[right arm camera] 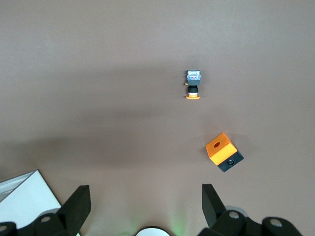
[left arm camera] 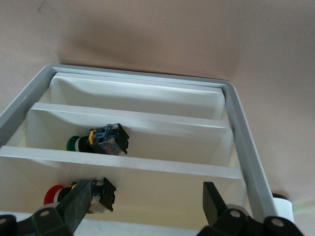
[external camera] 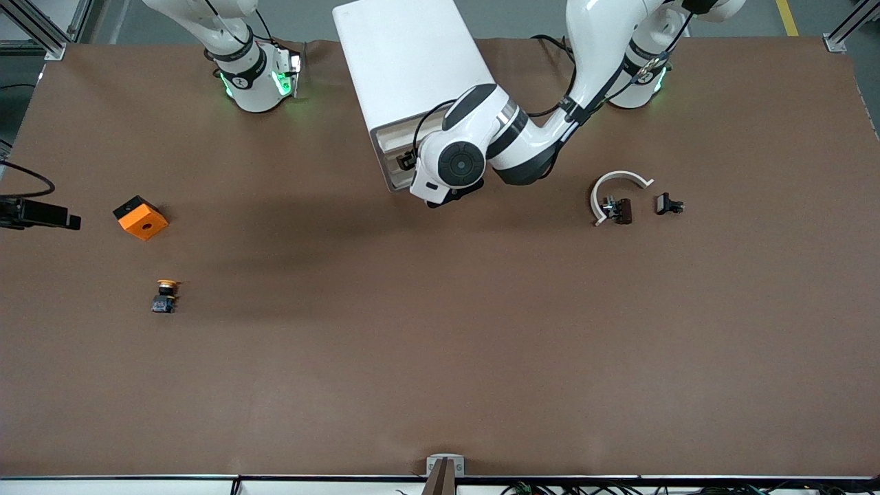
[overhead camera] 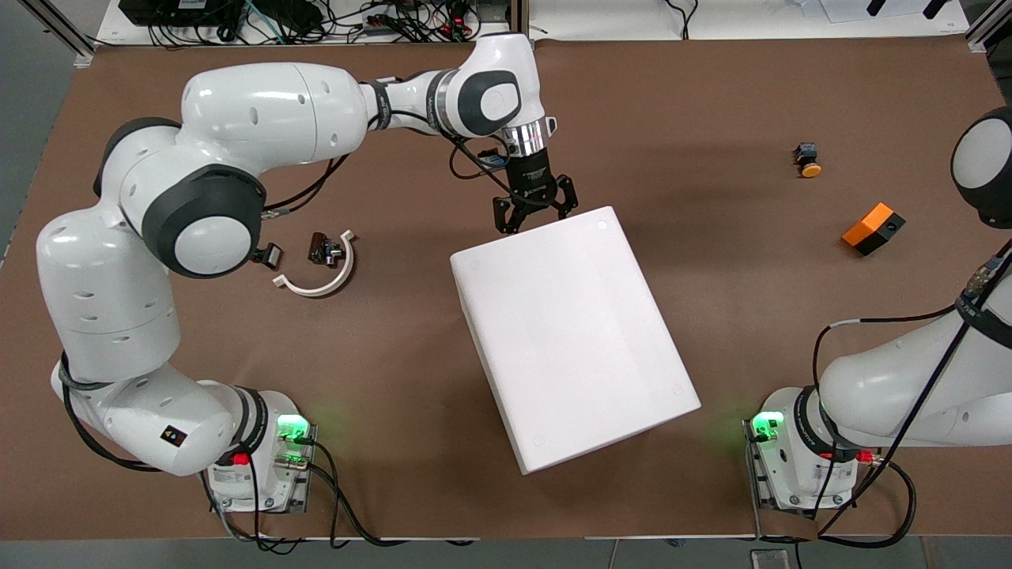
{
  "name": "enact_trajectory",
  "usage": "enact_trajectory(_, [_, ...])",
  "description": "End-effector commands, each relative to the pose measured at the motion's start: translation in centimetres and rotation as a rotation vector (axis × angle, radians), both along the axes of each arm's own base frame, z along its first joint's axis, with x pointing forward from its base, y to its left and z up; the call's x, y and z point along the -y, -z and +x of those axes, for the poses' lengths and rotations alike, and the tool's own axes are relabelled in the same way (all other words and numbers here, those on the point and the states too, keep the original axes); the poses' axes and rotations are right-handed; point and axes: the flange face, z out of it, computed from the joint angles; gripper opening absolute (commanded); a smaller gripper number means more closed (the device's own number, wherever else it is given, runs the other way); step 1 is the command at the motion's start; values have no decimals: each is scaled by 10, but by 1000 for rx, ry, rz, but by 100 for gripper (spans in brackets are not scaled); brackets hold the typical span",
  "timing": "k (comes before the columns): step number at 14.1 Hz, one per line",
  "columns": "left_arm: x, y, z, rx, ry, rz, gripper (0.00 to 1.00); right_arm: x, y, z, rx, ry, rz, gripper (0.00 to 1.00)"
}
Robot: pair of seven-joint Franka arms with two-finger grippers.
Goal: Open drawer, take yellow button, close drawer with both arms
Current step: 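Push the drawer shut with the left gripper while the right gripper withdraws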
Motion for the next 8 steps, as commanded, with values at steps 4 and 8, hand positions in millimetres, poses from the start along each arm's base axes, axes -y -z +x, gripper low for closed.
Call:
enact_trajectory(4, [8,3,-12,-94,-42,-17,100,-1,-67,-53,33,7,8,100])
enact_trajectory(8, [14,11,-19,-115,-37,-15,100,-2,-86,-76,77,10,-1,100])
